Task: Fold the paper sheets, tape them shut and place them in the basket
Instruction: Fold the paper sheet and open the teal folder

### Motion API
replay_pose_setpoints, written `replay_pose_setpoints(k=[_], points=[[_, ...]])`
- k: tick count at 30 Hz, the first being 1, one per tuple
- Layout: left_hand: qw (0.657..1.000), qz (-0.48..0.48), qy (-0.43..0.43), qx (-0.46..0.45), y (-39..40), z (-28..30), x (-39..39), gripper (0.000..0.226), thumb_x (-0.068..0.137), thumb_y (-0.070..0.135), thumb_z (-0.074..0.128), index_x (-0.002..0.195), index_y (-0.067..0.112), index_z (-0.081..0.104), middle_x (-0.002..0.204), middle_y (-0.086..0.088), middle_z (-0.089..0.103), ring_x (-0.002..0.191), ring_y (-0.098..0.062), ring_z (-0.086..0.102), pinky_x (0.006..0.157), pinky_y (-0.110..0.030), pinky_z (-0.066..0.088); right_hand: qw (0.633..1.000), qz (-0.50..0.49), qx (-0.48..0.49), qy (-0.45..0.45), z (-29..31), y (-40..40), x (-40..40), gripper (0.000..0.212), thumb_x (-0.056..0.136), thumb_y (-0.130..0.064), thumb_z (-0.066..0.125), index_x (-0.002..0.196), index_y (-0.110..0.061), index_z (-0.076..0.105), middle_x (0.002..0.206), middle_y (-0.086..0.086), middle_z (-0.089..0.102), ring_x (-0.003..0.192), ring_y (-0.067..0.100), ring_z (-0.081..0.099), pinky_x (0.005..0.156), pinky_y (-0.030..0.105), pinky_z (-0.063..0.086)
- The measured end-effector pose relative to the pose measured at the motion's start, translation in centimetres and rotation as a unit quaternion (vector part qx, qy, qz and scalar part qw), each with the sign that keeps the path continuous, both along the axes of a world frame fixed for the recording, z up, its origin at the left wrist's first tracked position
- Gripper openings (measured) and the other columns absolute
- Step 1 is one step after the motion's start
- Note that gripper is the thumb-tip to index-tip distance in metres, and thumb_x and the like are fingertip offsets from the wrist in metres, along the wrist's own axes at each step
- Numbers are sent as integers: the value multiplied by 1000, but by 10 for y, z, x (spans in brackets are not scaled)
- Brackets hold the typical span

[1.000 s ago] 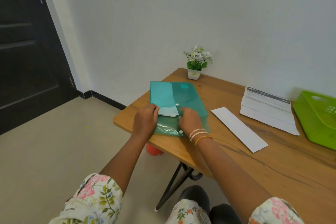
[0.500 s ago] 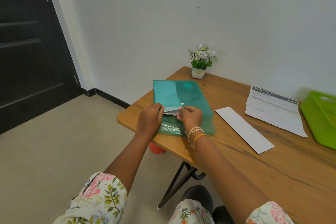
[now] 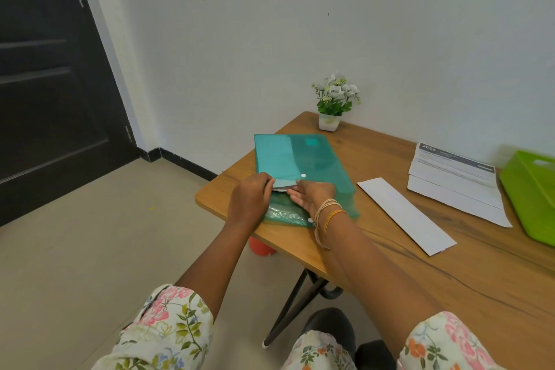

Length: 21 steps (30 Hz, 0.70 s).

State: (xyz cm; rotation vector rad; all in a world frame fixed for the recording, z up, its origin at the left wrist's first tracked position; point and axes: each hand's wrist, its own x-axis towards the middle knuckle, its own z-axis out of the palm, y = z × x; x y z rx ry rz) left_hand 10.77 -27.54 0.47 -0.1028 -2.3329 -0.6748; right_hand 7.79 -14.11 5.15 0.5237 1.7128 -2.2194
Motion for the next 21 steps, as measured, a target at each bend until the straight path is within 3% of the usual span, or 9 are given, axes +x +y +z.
replay_pose_setpoints(k=[3, 5, 7, 12, 16, 21], points=[[1000, 9, -21, 3, -1, -1, -2, 17, 95, 20, 56, 88, 9, 66, 79, -5, 67, 68, -18, 59, 59, -35, 49, 1000, -20, 11, -12, 2, 3, 3, 24, 93, 1, 51, 116, 9, 53, 106, 20, 68, 77, 22, 70, 42, 17, 49], [999, 14, -30, 4, -1, -1, -3, 18, 96, 21, 55, 88, 9, 66, 80, -5, 67, 69, -18, 59, 60, -34, 49, 999, -42, 10, -5, 0, 9, 8, 18, 89, 0, 53, 105, 7, 56, 83, 15, 68, 67, 18, 68, 49, 23, 51], [999, 13, -38, 4, -1, -1, -3, 19, 96, 21, 54, 89, 9, 66, 82, -6, 67, 71, -19, 59, 61, -35, 49, 997, -82, -11, 8, -2, 17, 14, 14, 85, -2, 52, 97, 5, 54, 71, 13, 60, 61, 22, 65, 49, 28, 54], [999, 13, -51, 0, -1, -2, -4, 20, 97, 22, 54, 92, 7, 66, 85, -7, 67, 74, -20, 60, 65, -40, 52, 998, -62, 10, 20, -2, 38, 28, 21, 87, -7, 46, 105, 0, 54, 80, 14, 65, 60, 25, 65, 43, 29, 54], [998, 11, -65, -1, -1, -1, -3, 21, 97, 23, 53, 94, 8, 66, 88, -7, 68, 77, -20, 61, 67, -39, 52, 998, 20, 58, -3, 5, 46, 35, 37, 98, 6, 35, 136, 4, 38, 118, 23, 59, 62, 26, 66, 41, 26, 53], [996, 10, -85, -2, 0, 1, -3, 19, 96, 23, 55, 93, 9, 66, 87, -7, 67, 76, -18, 60, 67, -37, 52, 981, 56, 183, -25, 28, 66, 42, 41, 95, 4, 47, 135, -3, 41, 77, 8, 55, 61, 22, 64, 39, 23, 53]])
